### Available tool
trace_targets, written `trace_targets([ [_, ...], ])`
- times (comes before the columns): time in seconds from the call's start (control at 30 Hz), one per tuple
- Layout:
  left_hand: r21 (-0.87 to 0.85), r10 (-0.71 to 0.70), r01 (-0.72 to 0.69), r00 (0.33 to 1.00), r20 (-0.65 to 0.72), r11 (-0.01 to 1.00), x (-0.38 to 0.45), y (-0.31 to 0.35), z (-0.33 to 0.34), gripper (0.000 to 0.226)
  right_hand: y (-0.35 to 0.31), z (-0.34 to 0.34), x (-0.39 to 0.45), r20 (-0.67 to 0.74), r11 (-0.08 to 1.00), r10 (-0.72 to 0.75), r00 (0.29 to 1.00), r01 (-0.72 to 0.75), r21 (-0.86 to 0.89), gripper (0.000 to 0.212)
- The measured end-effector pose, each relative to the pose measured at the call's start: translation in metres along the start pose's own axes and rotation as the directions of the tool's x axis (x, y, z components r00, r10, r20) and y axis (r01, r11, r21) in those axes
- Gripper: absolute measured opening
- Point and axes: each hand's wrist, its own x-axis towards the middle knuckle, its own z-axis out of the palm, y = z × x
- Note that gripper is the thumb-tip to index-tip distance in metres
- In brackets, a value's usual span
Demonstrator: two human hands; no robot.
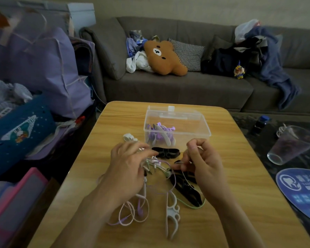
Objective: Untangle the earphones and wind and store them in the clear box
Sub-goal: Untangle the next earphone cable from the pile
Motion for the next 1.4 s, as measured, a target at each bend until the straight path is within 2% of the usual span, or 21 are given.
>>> trace_targets([
  [0.13,-0.115,0.059,-0.046,0.992,0.113,0.992,-0.004,0.016,0.009,0.037,0.001,0.002,-0.001,0.071,0.997,-0.009,0.997,0.003,0.073,0.021],
  [0.2,-0.127,0.087,-0.076,0.992,0.086,0.989,-0.005,0.021,0.016,0.031,0.000,0.003,-0.001,0.089,0.989,0.000,0.996,-0.013,0.149,0.021],
  [0.37,-0.063,0.096,-0.096,0.995,0.001,0.993,-0.003,0.021,0.025,0.035,0.001,0.002,-0.001,0.108,0.955,0.007,0.994,-0.039,0.296,0.012],
  [0.57,-0.138,0.025,-0.031,0.999,-0.041,0.990,0.000,0.017,0.019,0.012,0.001,-0.002,0.000,0.050,0.941,0.030,0.998,-0.045,0.334,0.009],
  [0.63,-0.167,-0.022,0.011,0.998,-0.067,0.986,0.000,0.018,0.017,0.010,0.000,-0.003,-0.001,0.043,0.967,0.063,0.997,-0.071,0.244,0.014],
  [0.7,-0.178,-0.037,0.020,0.995,-0.092,0.984,0.001,0.018,0.016,0.007,0.000,-0.004,-0.001,0.047,0.994,0.106,0.993,-0.107,0.008,0.022],
  [0.83,-0.193,-0.064,0.040,0.991,-0.120,0.980,0.000,0.020,0.012,0.006,0.008,-0.007,0.000,0.075,0.890,0.139,0.987,-0.091,-0.447,0.012],
  [0.93,-0.201,-0.056,0.030,0.990,-0.128,0.979,0.000,0.024,0.008,0.013,0.009,-0.007,-0.001,0.064,0.865,0.076,0.995,-0.034,-0.501,0.008],
  [1.03,-0.231,-0.046,0.006,0.985,-0.169,0.973,-0.001,0.025,0.008,0.018,0.010,-0.003,-0.003,-0.010,0.900,0.044,0.999,-0.044,-0.433,0.007],
  [1.1,-0.236,-0.036,-0.005,0.985,-0.169,0.972,-0.002,0.023,0.010,0.018,0.011,0.002,-0.006,-0.068,0.944,0.056,0.996,-0.075,-0.323,0.003],
  [1.3,-0.290,0.023,-0.009,0.999,0.044,0.957,-0.003,0.021,0.007,0.011,0.006,0.012,-0.010,-0.123,0.992,0.126,0.984,-0.124,0.022,0.014],
  [1.4,-0.316,0.001,0.025,0.996,0.084,0.948,-0.003,0.025,0.004,0.027,0.002,0.007,-0.008,-0.161,0.973,0.176,0.971,-0.148,0.175,0.019],
])
